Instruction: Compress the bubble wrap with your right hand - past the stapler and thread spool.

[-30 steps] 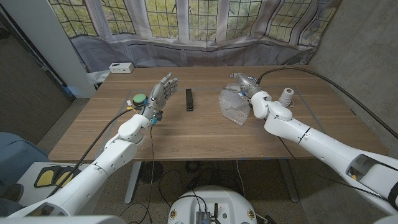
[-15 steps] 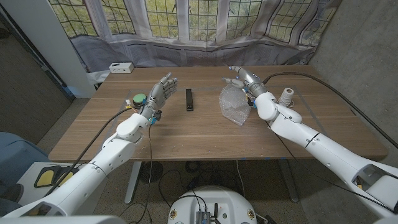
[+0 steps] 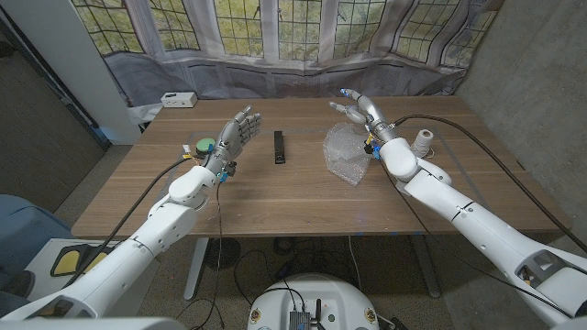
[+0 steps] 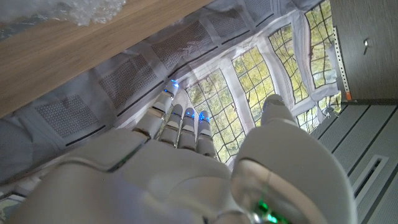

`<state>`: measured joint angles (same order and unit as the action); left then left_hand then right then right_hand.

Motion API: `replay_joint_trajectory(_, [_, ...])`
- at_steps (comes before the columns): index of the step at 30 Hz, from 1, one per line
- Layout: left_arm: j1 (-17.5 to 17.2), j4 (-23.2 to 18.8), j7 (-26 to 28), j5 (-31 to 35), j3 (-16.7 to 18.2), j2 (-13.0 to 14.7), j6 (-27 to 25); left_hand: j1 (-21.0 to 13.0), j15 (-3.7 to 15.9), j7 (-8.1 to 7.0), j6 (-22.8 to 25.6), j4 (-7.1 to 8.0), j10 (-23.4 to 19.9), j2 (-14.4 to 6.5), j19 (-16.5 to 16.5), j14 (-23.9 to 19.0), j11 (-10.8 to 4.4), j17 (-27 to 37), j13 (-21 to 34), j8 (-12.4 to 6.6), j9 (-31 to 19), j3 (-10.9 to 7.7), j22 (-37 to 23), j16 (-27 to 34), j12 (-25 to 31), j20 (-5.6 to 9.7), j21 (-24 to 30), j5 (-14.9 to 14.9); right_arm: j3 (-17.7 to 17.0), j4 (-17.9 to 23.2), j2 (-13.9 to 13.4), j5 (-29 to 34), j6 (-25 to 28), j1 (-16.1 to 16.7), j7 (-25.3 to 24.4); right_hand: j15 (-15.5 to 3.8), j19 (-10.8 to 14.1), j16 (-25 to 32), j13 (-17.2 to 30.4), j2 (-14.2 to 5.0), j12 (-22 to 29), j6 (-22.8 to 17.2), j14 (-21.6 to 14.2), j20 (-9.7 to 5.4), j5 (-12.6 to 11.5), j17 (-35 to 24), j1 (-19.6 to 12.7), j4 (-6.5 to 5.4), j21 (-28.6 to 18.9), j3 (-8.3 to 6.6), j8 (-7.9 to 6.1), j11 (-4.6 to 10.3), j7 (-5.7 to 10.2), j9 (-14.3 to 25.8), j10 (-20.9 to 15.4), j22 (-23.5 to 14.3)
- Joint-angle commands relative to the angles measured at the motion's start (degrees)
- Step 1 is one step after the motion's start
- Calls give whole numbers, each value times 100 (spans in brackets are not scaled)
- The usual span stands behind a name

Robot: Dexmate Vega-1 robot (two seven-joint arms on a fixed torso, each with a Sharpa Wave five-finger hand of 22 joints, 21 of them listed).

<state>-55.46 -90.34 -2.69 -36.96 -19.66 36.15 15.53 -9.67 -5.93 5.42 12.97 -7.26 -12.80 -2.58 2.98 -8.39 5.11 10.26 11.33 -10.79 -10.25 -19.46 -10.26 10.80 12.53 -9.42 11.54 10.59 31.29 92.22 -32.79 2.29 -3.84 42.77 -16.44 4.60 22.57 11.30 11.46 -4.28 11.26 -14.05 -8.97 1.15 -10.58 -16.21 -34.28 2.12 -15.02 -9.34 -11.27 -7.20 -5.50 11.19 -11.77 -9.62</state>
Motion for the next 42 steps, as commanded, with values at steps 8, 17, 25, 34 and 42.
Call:
replay_joint_trajectory(8, [154,179,-397,-157,61,72,140,-27,5,-13,-29,-6,-16,-25,33,-33,37,10,13,14,-16,-42,-16,11,-9,36,10,-18,-423,-402,246,-1327,-1006,151,357,47,-96,10,6,51,33,-12,20,3,5,23,150,0,86,66,-4,-52,-5,-3,-28,-7])
replay_joint_trajectory(17, [163,164,-306,-92,16,35,103,-29,0,-16,-40,-8,-15,-23,35,-31,37,10,13,14,-15,-42,-16,8,-11,43,9,-19,-623,-789,258,-2131,-1180,93,908,79,-174,-4,5,86,6,110,92,17,3,42,248,-15,161,107,37,-69,-29,-7,41,-8])
replay_joint_trajectory(25, [123,90,-77,16,15,-5,91,-29,1,-16,-63,-9,-11,-18,33,-34,39,10,13,19,-15,-40,-16,9,-14,46,7,-20,-737,-1154,250,-2629,-1287,-27,1323,73,-271,-18,4,115,-8,122,165,1,3,53,341,-38,227,148,34,-58,-21,-9,89,-10])
replay_joint_trajectory(34, [87,135,72,54,37,-43,93,-27,4,-13,-73,-10,-4,-10,39,-33,44,10,12,18,-15,-37,-15,8,-18,78,8,-20,-842,-1676,339,-3236,-1258,-133,1756,55,-244,-8,4,152,-9,131,176,-14,3,63,435,-61,240,193,31,-58,-8,-11,110,-13])
replay_joint_trajectory(42, [60,131,148,86,65,-34,103,-26,-1,1,-84,-11,-2,-1,50,-30,45,10,12,17,-15,-33,-14,6,-19,137,9,-20,-908,-1861,320,-3500,-1266,-126,1947,87,-414,-34,3,234,-22,150,319,2,-1,80,626,-112,336,288,33,-70,25,-18,180,-19])
